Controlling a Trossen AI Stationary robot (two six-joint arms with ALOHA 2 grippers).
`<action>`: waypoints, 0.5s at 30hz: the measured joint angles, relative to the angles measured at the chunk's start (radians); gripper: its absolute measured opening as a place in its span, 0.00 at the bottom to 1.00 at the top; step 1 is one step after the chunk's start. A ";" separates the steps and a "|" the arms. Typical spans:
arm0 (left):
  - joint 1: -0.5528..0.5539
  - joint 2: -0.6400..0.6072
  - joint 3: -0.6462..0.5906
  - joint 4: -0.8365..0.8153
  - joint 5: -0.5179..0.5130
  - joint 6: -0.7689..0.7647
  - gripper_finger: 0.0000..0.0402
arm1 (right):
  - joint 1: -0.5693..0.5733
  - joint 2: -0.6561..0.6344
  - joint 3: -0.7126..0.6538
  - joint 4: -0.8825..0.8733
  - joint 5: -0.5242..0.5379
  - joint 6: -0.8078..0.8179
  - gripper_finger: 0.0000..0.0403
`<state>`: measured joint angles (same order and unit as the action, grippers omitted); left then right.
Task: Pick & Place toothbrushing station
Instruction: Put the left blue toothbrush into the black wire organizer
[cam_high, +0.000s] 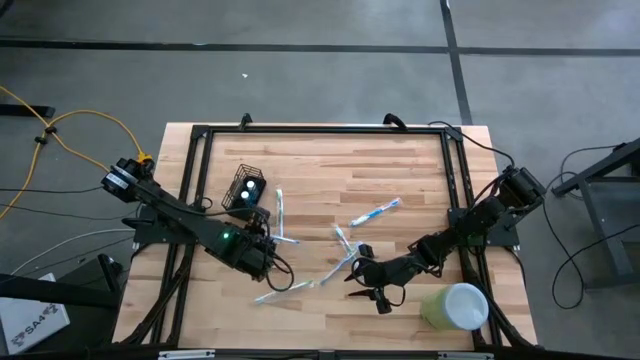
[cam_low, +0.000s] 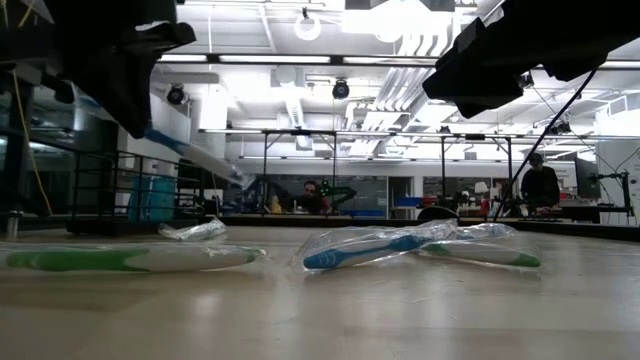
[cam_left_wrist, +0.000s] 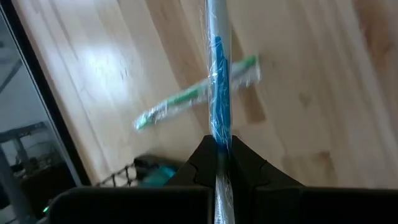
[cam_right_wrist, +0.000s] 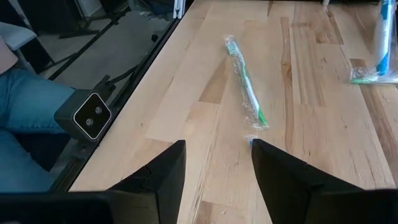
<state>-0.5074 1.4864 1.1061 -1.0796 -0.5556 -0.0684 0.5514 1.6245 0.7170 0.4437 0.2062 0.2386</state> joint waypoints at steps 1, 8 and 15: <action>0.003 0.000 0.000 -0.018 -0.001 -0.003 0.01 | 0.000 0.000 0.000 0.000 0.000 0.000 0.43; -0.009 0.000 0.038 -0.105 -0.084 -0.008 0.01 | 0.000 0.000 0.000 0.000 0.000 0.000 0.43; -0.022 0.000 0.153 -0.259 -0.123 -0.032 0.01 | 0.000 0.000 0.000 0.000 0.000 0.000 0.43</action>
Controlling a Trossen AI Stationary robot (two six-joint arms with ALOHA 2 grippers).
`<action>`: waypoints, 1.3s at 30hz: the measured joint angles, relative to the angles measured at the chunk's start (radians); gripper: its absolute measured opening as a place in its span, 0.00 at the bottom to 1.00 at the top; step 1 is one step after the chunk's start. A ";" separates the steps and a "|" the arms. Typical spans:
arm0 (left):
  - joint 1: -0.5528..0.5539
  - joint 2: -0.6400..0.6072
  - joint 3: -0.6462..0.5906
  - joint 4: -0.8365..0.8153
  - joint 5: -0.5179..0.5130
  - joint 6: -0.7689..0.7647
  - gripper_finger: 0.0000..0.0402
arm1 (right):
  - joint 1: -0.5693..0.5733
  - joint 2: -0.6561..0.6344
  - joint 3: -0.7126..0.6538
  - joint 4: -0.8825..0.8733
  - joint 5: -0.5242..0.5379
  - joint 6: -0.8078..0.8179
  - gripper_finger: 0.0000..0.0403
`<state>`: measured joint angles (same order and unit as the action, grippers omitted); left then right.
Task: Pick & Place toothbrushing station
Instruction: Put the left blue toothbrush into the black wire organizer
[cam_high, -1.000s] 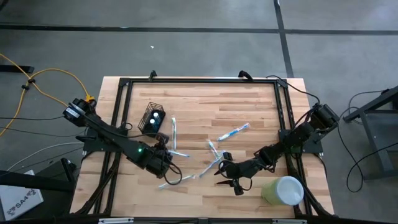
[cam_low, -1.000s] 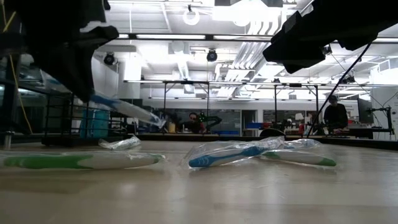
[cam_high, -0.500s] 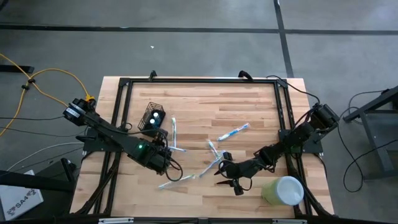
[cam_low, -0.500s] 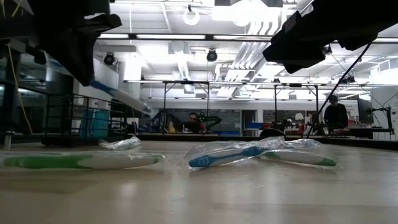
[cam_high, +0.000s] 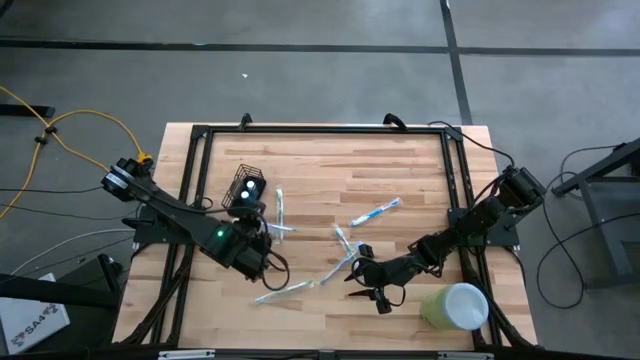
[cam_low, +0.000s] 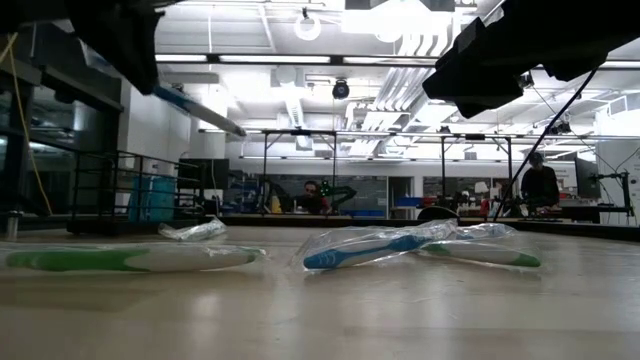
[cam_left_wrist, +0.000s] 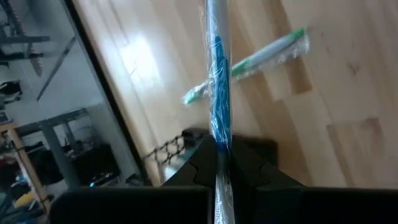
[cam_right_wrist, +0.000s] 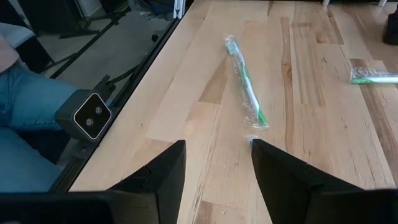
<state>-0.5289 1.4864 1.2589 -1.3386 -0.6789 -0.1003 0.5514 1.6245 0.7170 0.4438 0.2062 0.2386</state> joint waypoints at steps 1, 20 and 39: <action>0.000 0.000 0.011 -0.032 -0.004 -0.012 0.01 | 0.000 0.000 0.000 0.000 0.000 0.000 0.43; 0.037 -0.006 0.043 -0.232 -0.055 -0.078 0.01 | 0.000 0.000 0.000 0.000 0.000 0.000 0.43; 0.112 -0.006 0.043 -0.096 -0.201 -0.400 0.01 | 0.000 0.000 0.000 0.000 0.000 0.000 0.43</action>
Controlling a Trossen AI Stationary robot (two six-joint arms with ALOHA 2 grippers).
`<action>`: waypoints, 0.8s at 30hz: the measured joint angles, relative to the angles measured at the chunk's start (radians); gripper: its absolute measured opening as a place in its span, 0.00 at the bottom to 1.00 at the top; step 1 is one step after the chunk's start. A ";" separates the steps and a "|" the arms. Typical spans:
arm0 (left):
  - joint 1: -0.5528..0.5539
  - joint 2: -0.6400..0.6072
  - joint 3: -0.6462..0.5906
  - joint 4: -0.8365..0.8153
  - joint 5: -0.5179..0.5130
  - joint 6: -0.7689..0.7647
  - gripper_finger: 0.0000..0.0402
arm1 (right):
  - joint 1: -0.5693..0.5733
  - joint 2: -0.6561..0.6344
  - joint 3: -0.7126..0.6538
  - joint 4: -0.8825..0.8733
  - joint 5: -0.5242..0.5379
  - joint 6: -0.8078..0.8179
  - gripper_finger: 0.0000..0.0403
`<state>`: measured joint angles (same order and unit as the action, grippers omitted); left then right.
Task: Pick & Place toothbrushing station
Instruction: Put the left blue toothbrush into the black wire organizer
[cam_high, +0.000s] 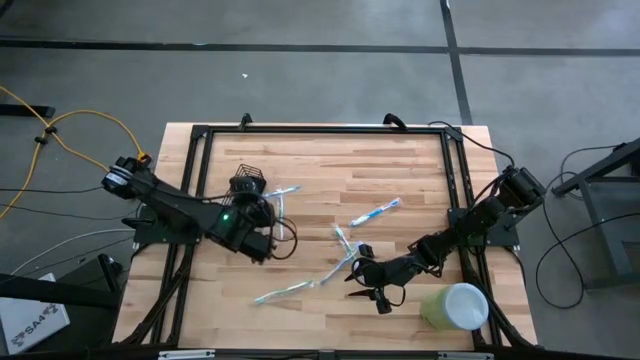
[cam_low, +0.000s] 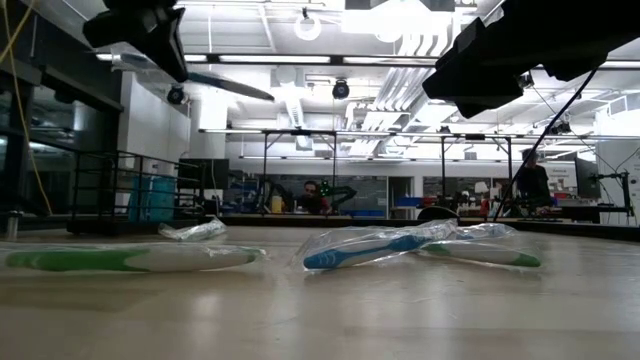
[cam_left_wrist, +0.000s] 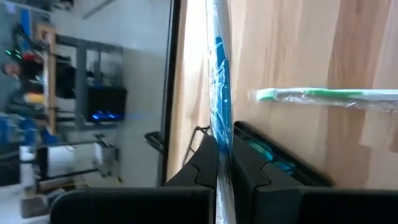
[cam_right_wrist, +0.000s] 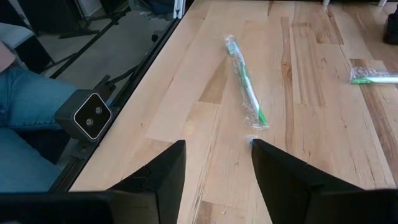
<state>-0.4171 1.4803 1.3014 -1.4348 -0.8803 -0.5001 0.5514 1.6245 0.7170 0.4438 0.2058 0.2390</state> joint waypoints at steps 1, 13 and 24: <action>0.005 0.000 0.000 0.005 0.021 -0.001 0.01 | 0.000 0.000 0.000 0.000 0.000 0.000 0.43; 0.067 0.000 -0.001 0.084 0.297 0.057 0.01 | 0.000 0.000 0.000 0.000 0.000 0.000 0.43; 0.065 0.000 -0.001 0.138 0.447 0.145 0.01 | 0.000 0.000 0.000 0.000 0.000 0.000 0.43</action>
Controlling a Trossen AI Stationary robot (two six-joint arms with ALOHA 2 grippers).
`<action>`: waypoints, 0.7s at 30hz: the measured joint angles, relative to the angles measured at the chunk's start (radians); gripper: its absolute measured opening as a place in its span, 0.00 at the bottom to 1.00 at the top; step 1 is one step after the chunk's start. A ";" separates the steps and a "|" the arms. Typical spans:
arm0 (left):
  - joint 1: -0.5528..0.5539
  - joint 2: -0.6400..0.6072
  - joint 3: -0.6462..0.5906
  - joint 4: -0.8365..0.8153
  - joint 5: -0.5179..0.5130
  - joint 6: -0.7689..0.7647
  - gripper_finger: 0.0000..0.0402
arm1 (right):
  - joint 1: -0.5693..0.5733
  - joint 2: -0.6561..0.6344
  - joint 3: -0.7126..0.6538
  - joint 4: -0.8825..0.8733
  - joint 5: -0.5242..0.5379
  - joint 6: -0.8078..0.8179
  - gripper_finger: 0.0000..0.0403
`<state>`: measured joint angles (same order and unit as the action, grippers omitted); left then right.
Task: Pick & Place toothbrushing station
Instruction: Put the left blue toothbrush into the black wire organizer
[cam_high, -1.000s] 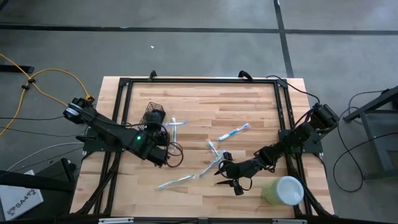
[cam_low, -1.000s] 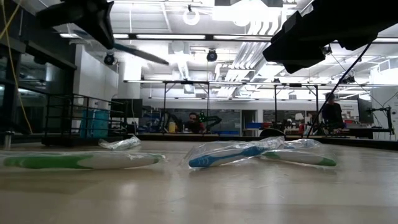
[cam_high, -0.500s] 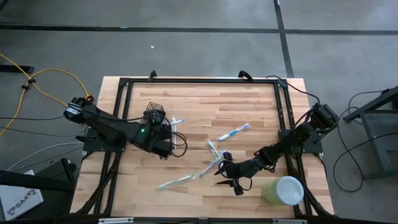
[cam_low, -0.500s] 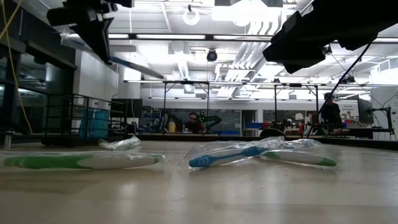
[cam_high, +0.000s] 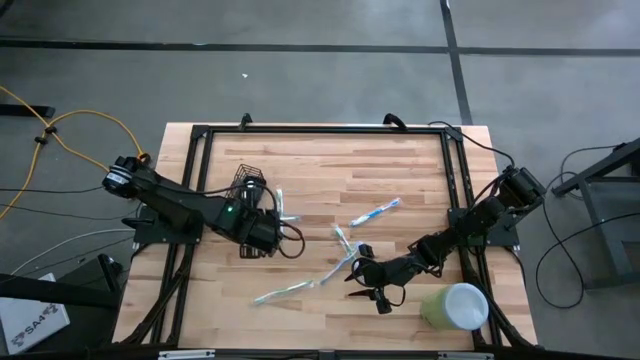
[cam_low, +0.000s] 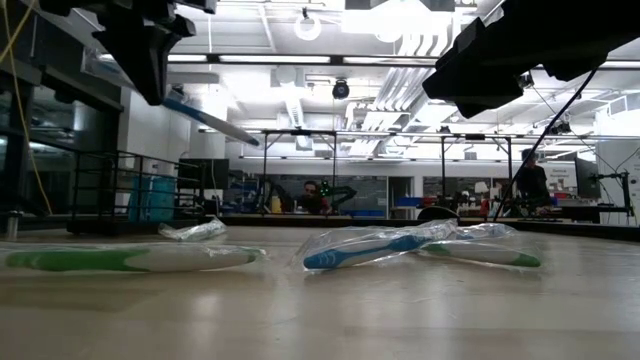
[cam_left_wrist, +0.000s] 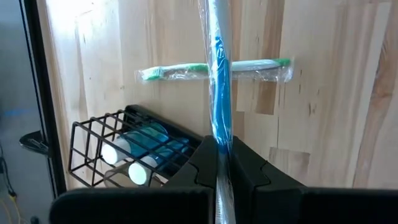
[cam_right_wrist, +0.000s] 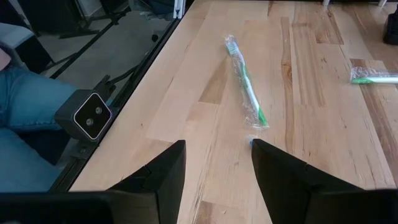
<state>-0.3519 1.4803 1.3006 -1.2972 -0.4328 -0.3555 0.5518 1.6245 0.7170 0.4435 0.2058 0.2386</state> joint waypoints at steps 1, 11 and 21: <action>-0.002 0.000 0.000 0.000 0.000 0.000 0.01 | 0.000 0.000 0.000 0.000 0.000 0.000 0.43; -0.005 0.000 0.000 0.000 0.000 0.001 0.01 | 0.000 0.000 0.000 0.000 0.000 0.000 0.43; -0.006 0.000 0.000 0.000 0.012 0.026 0.01 | 0.000 0.000 0.000 0.002 0.000 0.056 0.43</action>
<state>-0.3576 1.4803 1.3006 -1.2968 -0.4206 -0.3290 0.5518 1.6241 0.7170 0.4453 0.2058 0.2943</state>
